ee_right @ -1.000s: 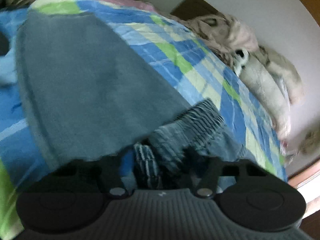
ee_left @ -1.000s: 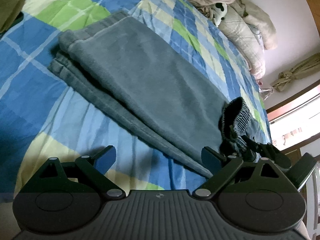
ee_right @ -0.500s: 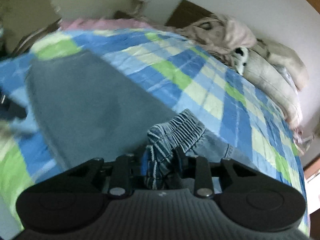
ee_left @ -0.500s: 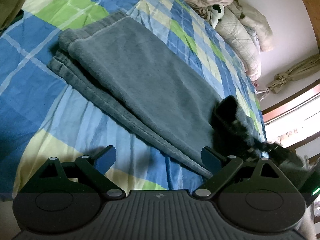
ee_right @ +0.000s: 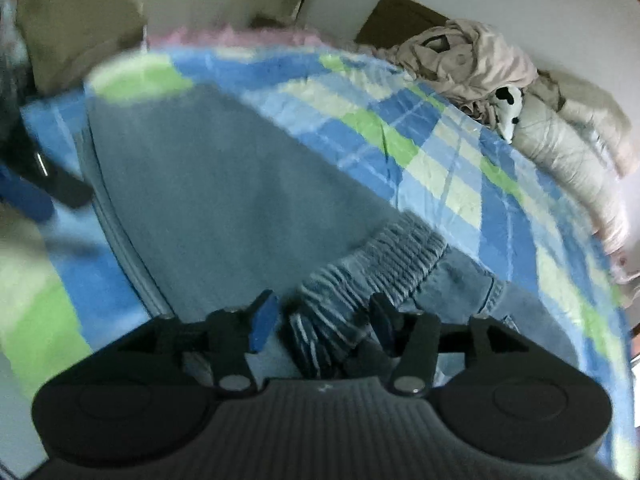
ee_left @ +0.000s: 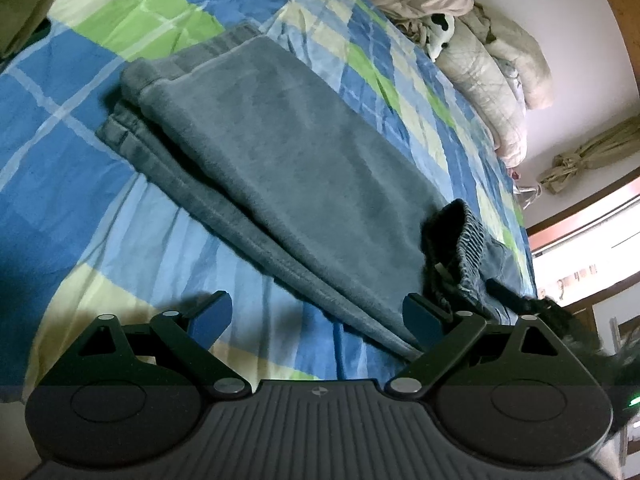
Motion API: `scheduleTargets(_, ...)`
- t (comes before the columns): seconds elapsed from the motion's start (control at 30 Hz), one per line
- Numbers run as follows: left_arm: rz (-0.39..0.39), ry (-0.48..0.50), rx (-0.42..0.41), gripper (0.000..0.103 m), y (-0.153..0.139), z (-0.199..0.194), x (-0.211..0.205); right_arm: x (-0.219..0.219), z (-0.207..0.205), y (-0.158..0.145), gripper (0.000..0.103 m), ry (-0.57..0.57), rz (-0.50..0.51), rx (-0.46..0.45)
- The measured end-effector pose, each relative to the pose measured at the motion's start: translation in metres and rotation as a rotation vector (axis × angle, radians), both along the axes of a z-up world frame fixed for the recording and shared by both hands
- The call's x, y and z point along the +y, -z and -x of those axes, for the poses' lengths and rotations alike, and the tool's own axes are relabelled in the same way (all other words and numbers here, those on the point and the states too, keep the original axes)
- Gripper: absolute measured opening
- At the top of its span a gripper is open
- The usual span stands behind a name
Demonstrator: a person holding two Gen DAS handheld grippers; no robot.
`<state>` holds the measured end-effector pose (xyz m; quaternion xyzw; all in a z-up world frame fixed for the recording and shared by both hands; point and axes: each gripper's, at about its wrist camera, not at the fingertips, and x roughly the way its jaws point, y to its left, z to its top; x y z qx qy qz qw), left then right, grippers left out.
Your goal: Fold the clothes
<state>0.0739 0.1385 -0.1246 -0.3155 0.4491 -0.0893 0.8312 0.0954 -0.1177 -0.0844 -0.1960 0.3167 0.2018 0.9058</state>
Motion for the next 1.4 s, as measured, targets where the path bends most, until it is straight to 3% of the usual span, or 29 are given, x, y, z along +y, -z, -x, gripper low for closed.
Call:
scheduleTargets(0.13, -0.024, -0.023, -0.008, 0.095, -0.002, -0.006, 0.003, -0.024, -0.024, -0.015, 0.055, 0.084, -0.113, -0.014)
scheduleTargets(0.23, -0.038, -0.083, -0.005, 0.095, -0.002, -0.01, 0.015, -0.04, -0.051, -0.006, 0.034, 0.195, -0.152, -0.036)
scheduleTargets(0.4, -0.048, -0.167, -0.022, 0.095, -0.005, -0.018, 0.036, -0.048, -0.091, 0.023, 0.027, 0.304, -0.22, 0.017)
scheduleTargets(0.6, -0.052, -0.252, -0.001, 0.095, 0.0, -0.032, 0.055, -0.036, -0.105, 0.054, 0.032, 0.284, -0.171, 0.071)
scheduleTargets(0.87, 0.012, -0.326, 0.014, 0.087, 0.016, -0.04, 0.075, -0.062, -0.077, 0.013, 0.033, 0.304, -0.335, 0.043)
scheduleTargets(1.07, 0.116, -0.413, 0.035, 0.085, 0.027, -0.032, 0.088, -0.065, -0.029, -0.013, 0.035, 0.249, -0.287, -0.028)
scheduleTargets(1.23, 0.167, -0.461, 0.029, 0.081, 0.037, -0.014, 0.093, -0.065, -0.021, -0.017, 0.041, 0.219, -0.306, -0.016)
scheduleTargets(1.4, 0.18, -0.489, 0.01, 0.078, 0.044, -0.025, 0.101, -0.06, -0.023, -0.018, 0.041, 0.204, -0.326, -0.013)
